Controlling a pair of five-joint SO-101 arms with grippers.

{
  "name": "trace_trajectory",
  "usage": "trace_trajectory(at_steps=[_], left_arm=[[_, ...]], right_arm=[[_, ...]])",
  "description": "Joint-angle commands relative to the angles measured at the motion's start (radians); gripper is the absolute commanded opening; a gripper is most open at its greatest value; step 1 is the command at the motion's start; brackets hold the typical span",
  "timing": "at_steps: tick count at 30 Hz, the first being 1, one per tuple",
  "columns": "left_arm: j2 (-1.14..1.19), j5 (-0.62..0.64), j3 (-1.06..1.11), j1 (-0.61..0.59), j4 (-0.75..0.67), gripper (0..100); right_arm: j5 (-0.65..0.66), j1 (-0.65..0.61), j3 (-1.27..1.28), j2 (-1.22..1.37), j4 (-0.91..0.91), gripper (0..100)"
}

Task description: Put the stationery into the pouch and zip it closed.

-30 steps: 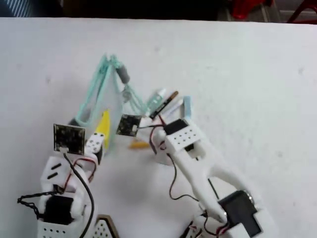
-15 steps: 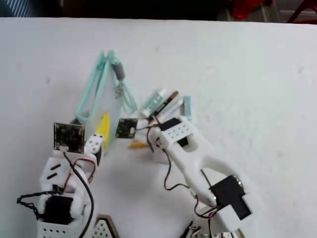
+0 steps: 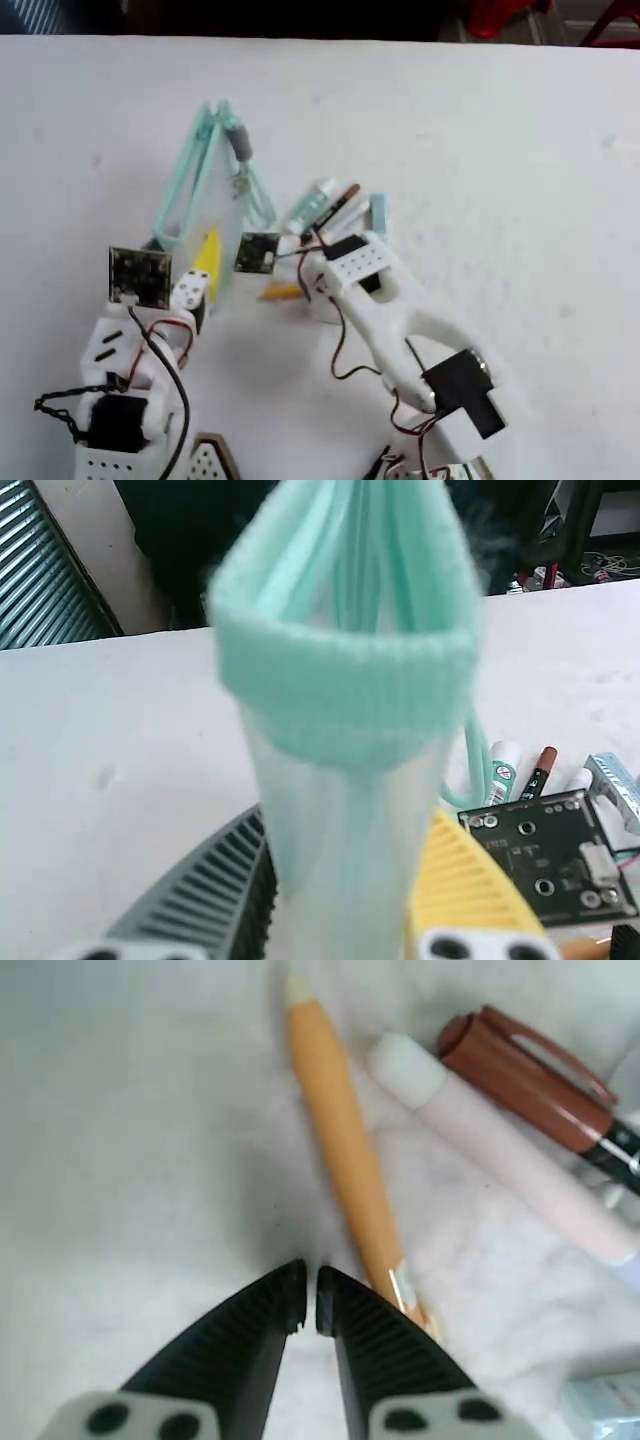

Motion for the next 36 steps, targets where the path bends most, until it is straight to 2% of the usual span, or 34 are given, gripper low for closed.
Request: trace_trajectory(at_steps=[1,7,13,20,28,36], left_arm=[[-0.001,0.011,-0.041,-0.004,0.005,18],[-0.001,0.011,-0.041,-0.004,0.005,18],[-0.001,0.011,-0.041,-0.002,0.005,18],[-0.001,0.011,-0.023,-0.001,0.005,18],[-0.001,0.011,-0.021,-0.001,0.005,18],[-0.001,0.011,-0.020,-0.001,0.005,18]], right_arm=[[0.014,0.021,0.002,-0.107,0.053,1.7],[0.009,0.096,0.120,-0.420,0.015,1.7],[0.014,0.005,0.299,-0.604,-0.061,2.6],[0.015,-0.038,0.219,-0.484,0.002,28.6],[0.015,-0.039,0.043,-0.216,-0.004,22.4],[0.015,-0.035,-0.098,0.015,-0.004,22.0]])
